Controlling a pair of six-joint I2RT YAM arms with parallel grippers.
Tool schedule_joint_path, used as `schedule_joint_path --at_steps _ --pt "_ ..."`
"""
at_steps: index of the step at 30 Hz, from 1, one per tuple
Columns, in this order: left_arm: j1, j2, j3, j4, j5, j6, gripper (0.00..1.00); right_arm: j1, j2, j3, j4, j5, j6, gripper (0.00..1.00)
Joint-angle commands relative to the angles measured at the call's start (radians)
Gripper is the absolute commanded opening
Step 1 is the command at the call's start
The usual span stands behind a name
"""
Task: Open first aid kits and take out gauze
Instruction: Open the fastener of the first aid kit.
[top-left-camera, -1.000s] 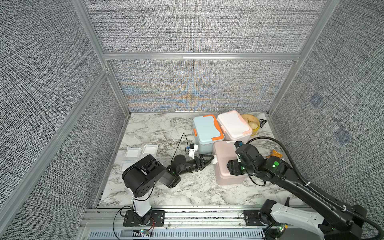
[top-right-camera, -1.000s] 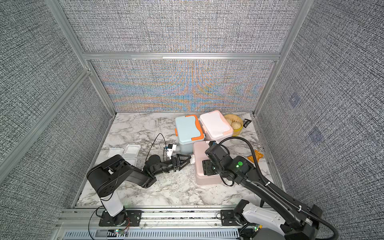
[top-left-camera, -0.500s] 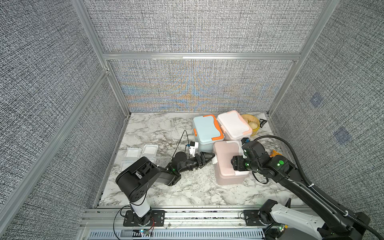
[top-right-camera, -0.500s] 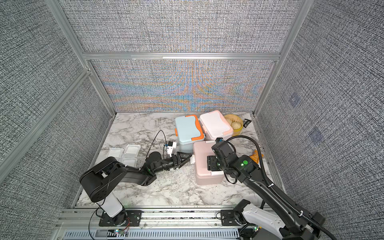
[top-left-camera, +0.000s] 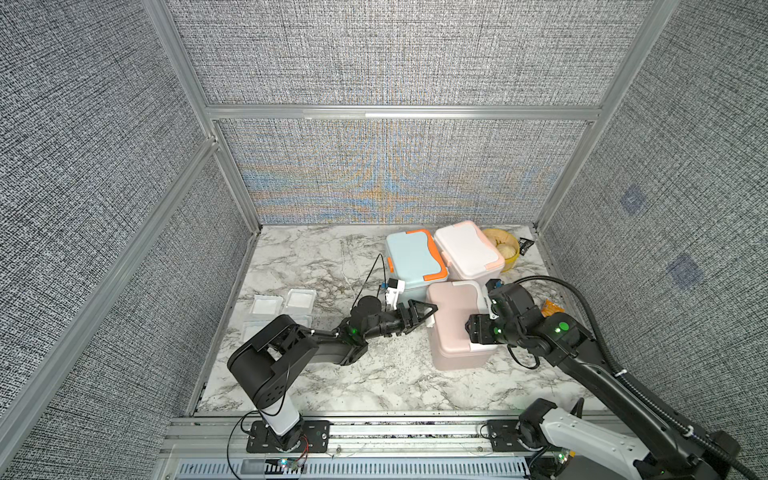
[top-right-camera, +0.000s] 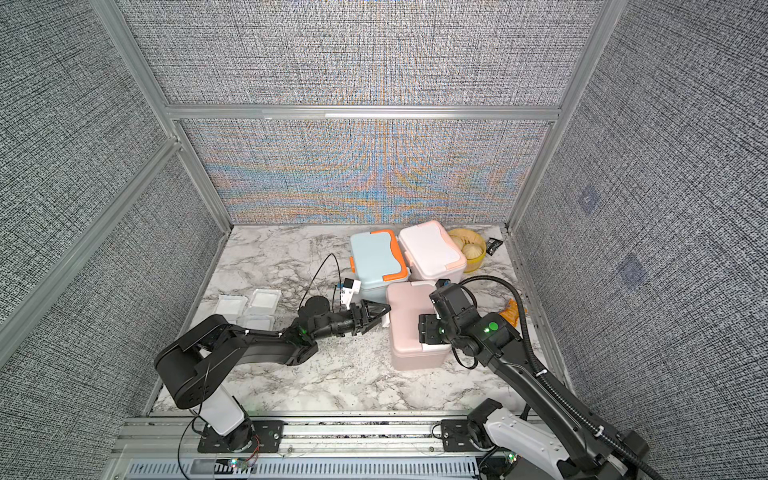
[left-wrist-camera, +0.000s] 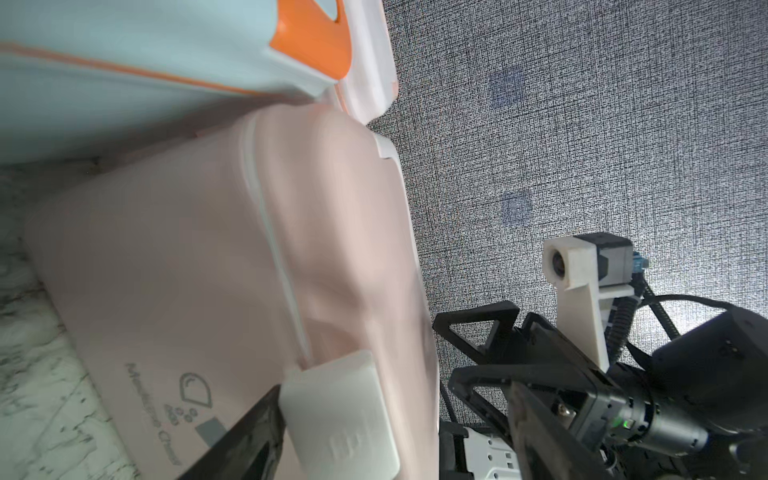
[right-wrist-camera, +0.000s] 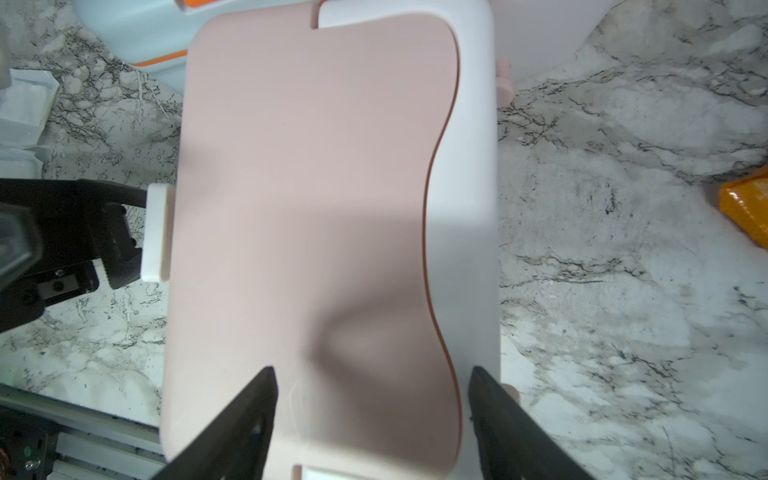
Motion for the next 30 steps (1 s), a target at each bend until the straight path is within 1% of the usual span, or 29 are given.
schedule_joint_path --at_steps 1,6,8,12,15,16,17,18,22,23,24,28,30 --pt "-0.001 -0.030 0.007 -0.035 0.002 0.028 0.82 -0.001 0.001 0.000 0.005 -0.013 -0.008 0.75" --pt "-0.003 -0.087 0.029 -0.164 -0.015 0.088 0.83 -0.005 -0.004 -0.005 0.015 -0.008 -0.002 0.75" --pt "-0.002 -0.112 0.040 -0.250 -0.026 0.132 0.84 -0.009 -0.011 -0.006 0.019 0.001 0.001 0.77" --pt "-0.003 -0.193 0.072 -0.500 -0.083 0.249 0.87 -0.018 -0.042 -0.012 0.026 0.023 0.011 0.79" --pt "-0.010 -0.271 0.108 -0.710 -0.167 0.346 0.90 -0.029 -0.068 -0.007 0.025 0.050 0.017 0.81" --pt "-0.017 -0.292 0.126 -0.774 -0.196 0.373 0.92 -0.033 -0.076 -0.009 0.026 0.061 0.020 0.82" --pt "-0.028 -0.313 0.153 -0.849 -0.237 0.399 1.00 -0.042 -0.083 -0.010 0.028 0.071 0.021 0.84" --pt "-0.041 -0.323 0.187 -0.924 -0.272 0.417 1.00 -0.052 -0.088 -0.013 0.032 0.077 0.021 0.87" --pt "-0.108 -0.287 0.357 -1.198 -0.394 0.451 1.00 -0.102 -0.080 -0.028 0.054 0.049 0.018 0.92" --pt "-0.133 -0.274 0.395 -1.250 -0.442 0.457 1.00 -0.114 -0.079 -0.034 0.064 0.042 0.019 0.95" --pt "-0.156 -0.260 0.429 -1.291 -0.490 0.463 1.00 -0.129 -0.074 -0.040 0.070 0.037 0.024 0.99" --pt "-0.207 -0.203 0.521 -1.400 -0.616 0.472 1.00 -0.166 -0.061 -0.061 0.091 0.011 0.038 0.99" --pt "-0.214 -0.163 0.563 -1.442 -0.651 0.471 1.00 -0.184 -0.056 -0.070 0.098 0.000 0.044 0.99"
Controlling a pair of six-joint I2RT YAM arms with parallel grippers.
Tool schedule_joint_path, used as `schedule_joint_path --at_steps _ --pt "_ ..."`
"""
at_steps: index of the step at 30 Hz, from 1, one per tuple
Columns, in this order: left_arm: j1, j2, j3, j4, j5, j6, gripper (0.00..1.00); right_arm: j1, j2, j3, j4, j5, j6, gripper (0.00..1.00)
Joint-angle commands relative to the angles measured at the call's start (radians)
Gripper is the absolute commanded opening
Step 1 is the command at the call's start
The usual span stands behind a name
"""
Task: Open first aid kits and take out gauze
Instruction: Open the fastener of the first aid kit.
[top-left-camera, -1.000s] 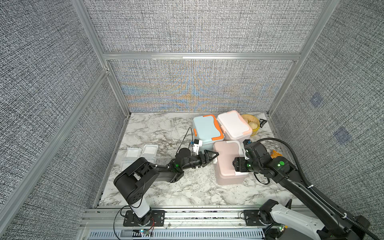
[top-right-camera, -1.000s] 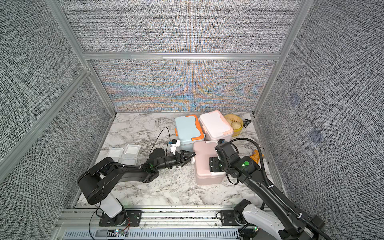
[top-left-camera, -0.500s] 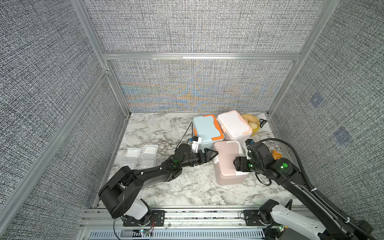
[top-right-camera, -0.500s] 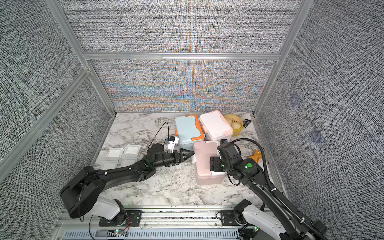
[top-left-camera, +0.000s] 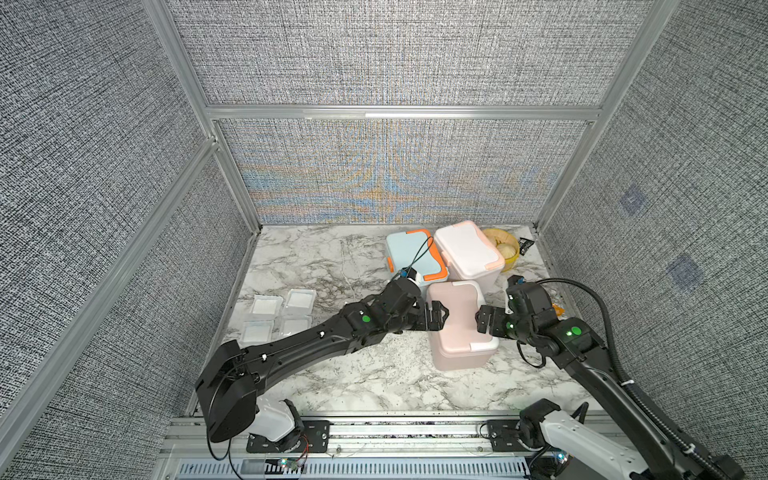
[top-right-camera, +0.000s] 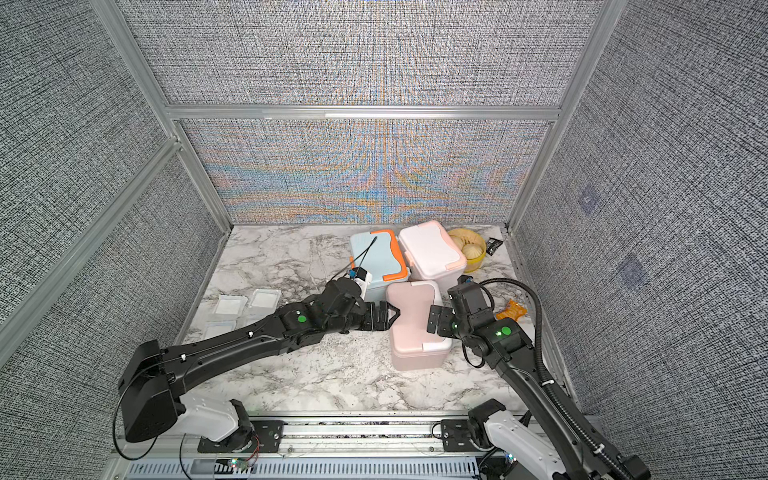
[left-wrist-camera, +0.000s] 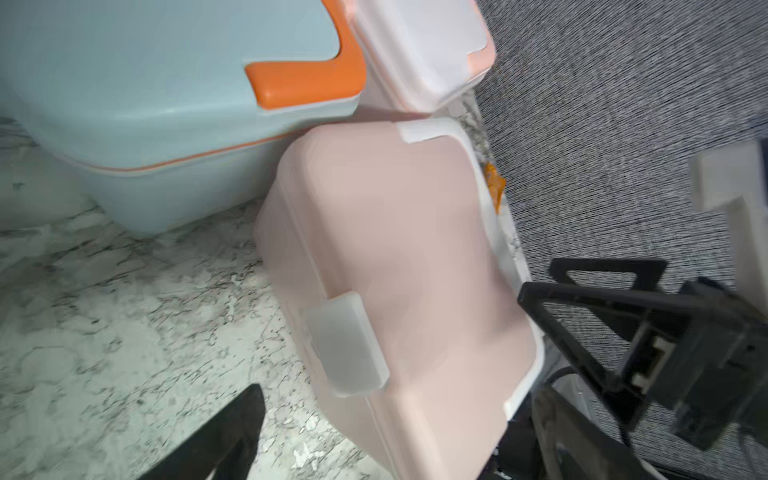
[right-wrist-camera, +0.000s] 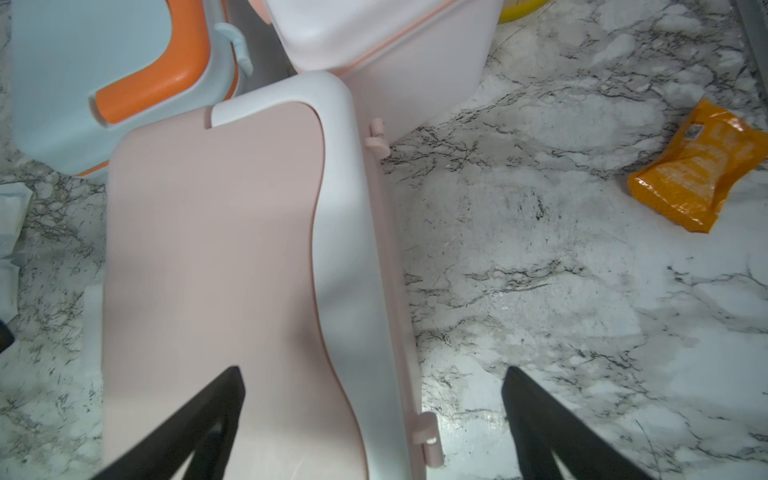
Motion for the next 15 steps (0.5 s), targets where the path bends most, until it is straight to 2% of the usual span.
schedule_joint_path --at_steps 1,8,15 --pt "-0.007 0.051 0.053 -0.160 -0.141 0.021 1.00 -0.018 0.004 -0.012 0.031 -0.037 0.021 0.99" --pt "-0.006 0.152 0.147 -0.223 -0.176 0.035 0.99 -0.037 0.012 -0.029 0.051 -0.075 0.036 0.99" --pt "-0.006 0.158 0.170 -0.332 -0.238 -0.024 0.96 -0.051 0.034 -0.035 0.058 -0.105 0.035 0.99"
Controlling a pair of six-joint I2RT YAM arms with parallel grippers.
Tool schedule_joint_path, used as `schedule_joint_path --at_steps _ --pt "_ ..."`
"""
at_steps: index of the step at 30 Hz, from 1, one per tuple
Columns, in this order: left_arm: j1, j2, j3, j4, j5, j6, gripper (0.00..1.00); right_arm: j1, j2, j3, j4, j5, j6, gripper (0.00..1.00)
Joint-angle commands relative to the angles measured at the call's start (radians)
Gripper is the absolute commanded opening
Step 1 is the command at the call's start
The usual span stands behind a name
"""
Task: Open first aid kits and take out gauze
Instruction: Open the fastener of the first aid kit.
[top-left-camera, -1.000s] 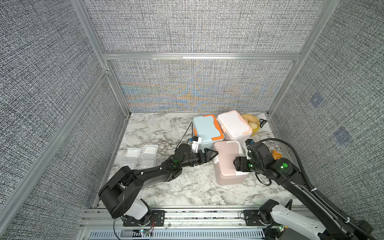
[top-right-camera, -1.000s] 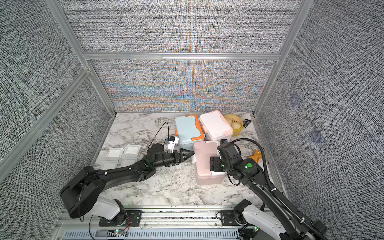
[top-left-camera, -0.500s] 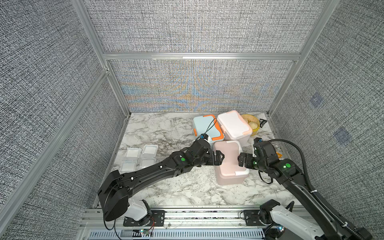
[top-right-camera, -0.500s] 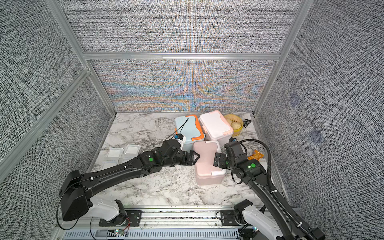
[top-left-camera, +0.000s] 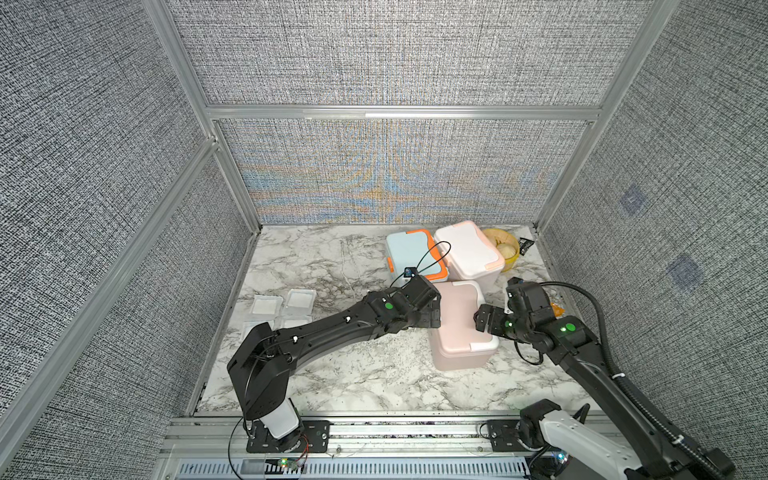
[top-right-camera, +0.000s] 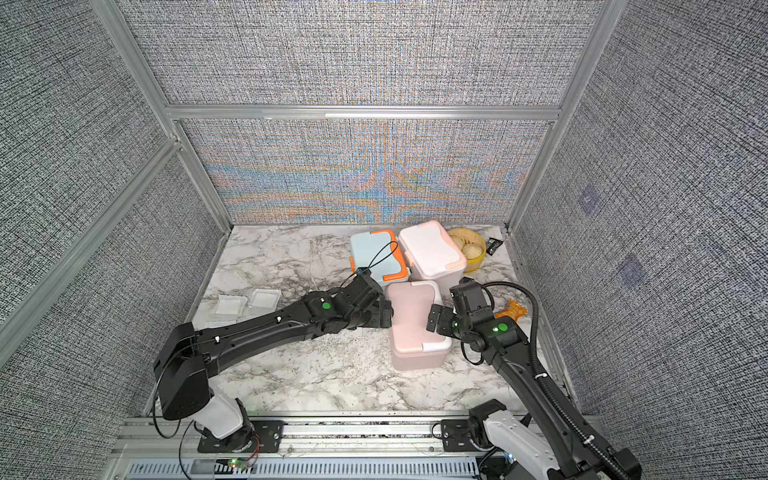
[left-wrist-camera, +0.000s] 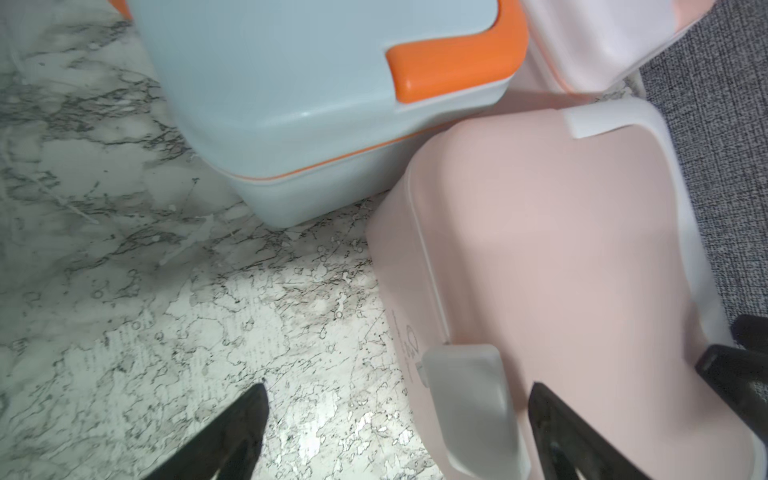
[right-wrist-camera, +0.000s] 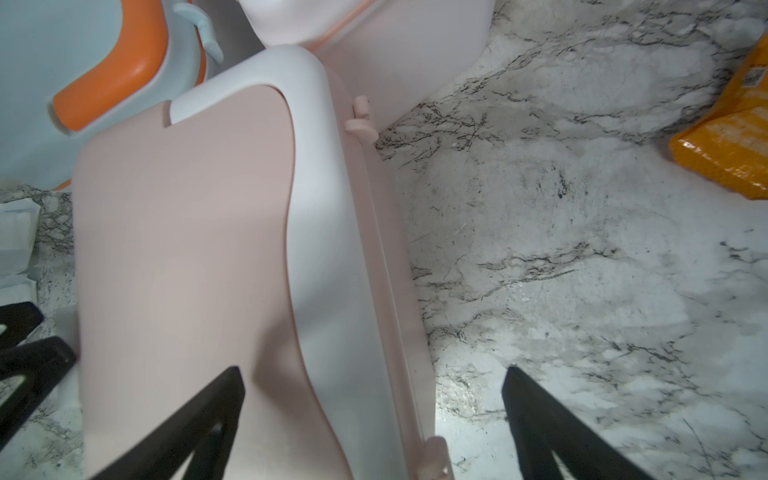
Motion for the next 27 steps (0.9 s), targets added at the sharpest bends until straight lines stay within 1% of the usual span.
schedule_joint_path --at_steps 1,8,13,16,22,25,27 --pt "0.000 -0.003 0.006 -0.091 -0.059 -0.029 0.95 -0.006 0.005 0.001 0.021 -0.030 0.003 0.99" --pt "0.006 -0.032 -0.029 -0.110 -0.085 -0.043 0.95 -0.012 0.006 -0.005 0.027 -0.055 0.005 0.99" --pt "0.019 -0.054 -0.097 -0.058 -0.090 -0.060 0.95 -0.015 0.001 0.000 0.029 -0.066 0.002 0.99" --pt "0.035 -0.078 -0.125 -0.025 -0.039 -0.071 0.94 -0.017 -0.001 0.008 0.028 -0.066 -0.001 0.99" --pt "0.037 -0.235 -0.194 0.094 0.037 -0.029 0.92 -0.030 0.005 0.009 0.070 -0.081 -0.046 0.99" --pt "0.037 -0.305 -0.253 0.224 0.133 0.008 0.92 -0.042 0.026 -0.004 0.105 -0.099 -0.081 0.99" --pt "0.037 -0.332 -0.310 0.359 0.215 0.022 0.92 -0.056 0.052 -0.004 0.116 -0.160 -0.106 0.99"
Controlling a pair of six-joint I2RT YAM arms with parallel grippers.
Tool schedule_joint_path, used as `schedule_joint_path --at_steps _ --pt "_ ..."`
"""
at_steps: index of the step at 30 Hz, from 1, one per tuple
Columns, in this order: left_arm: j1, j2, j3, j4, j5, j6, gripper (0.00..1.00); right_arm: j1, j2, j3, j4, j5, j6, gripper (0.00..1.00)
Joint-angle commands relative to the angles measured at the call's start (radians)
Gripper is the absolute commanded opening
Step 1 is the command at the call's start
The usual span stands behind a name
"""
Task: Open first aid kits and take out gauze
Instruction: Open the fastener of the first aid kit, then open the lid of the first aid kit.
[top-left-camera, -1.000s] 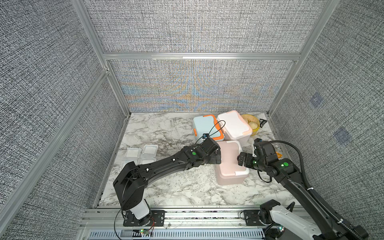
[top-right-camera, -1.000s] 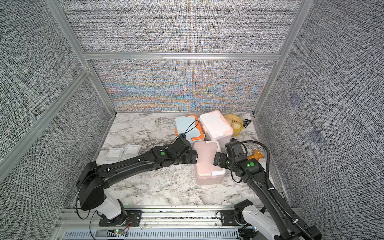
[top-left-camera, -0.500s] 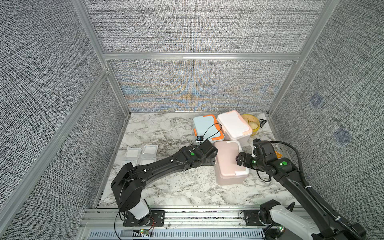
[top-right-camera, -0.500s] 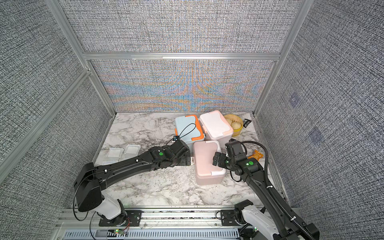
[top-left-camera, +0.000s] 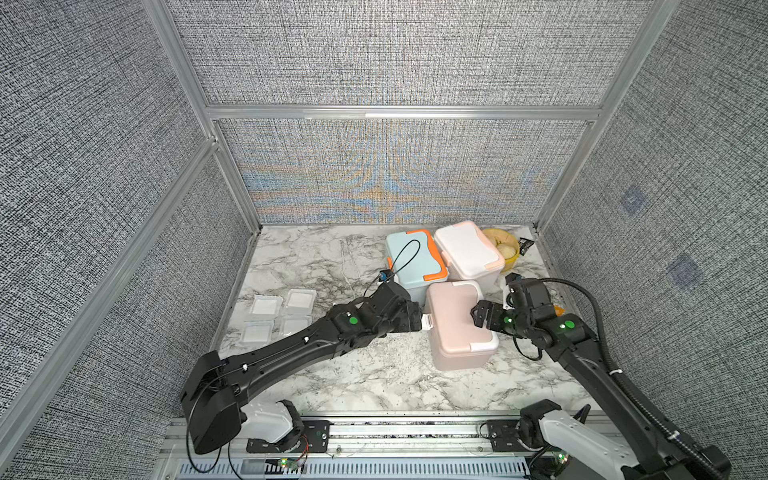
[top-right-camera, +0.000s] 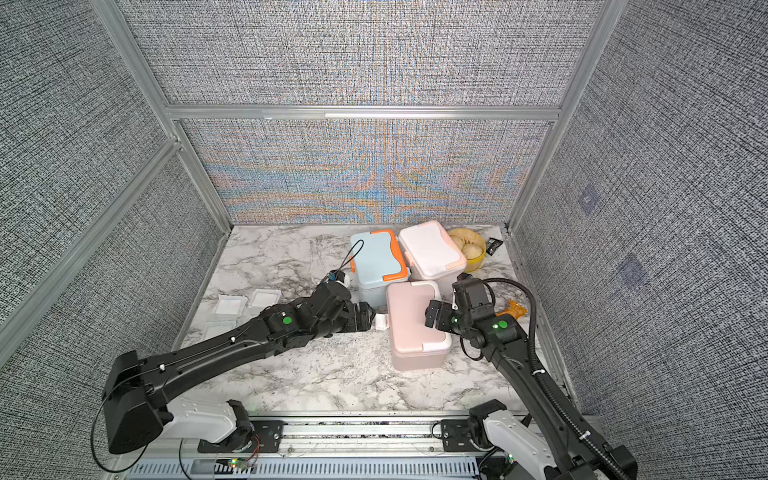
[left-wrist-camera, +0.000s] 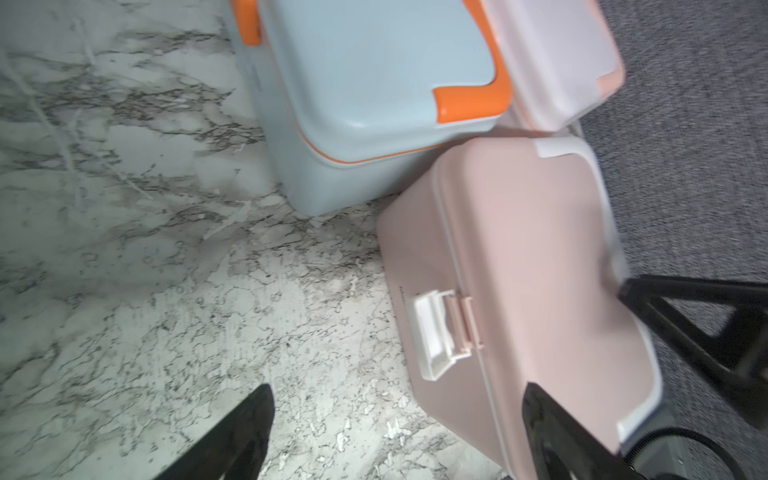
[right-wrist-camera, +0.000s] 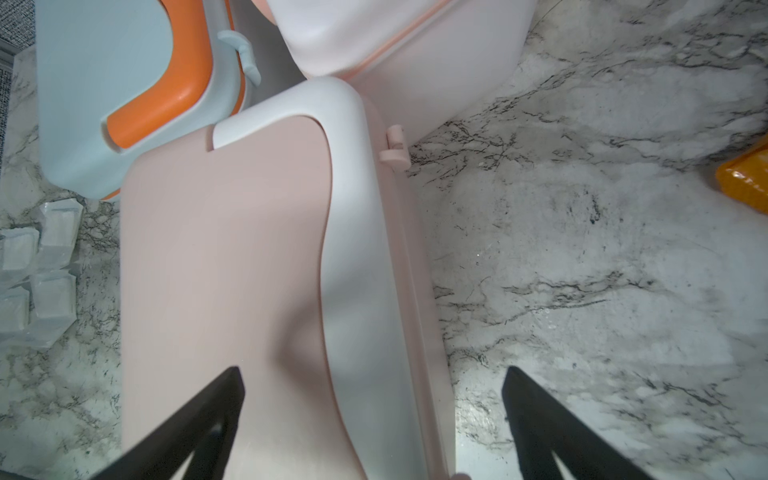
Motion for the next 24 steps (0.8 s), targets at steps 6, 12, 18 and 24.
schedule_joint_path --at_steps 6,12,18,24 --pt "0.007 0.006 -0.047 0.286 0.251 0.026 0.91 -0.017 0.072 -0.020 0.092 -0.271 -0.084 0.87" --pt "0.039 0.057 -0.044 0.329 0.319 0.018 0.90 -0.012 0.044 -0.058 0.110 -0.326 -0.075 0.77" --pt "0.081 0.083 -0.052 0.328 0.352 0.002 0.89 -0.012 0.034 -0.067 0.102 -0.318 -0.073 0.72" --pt "0.097 0.123 -0.043 0.337 0.426 -0.021 0.88 -0.012 0.056 -0.064 0.120 -0.340 -0.065 0.69"
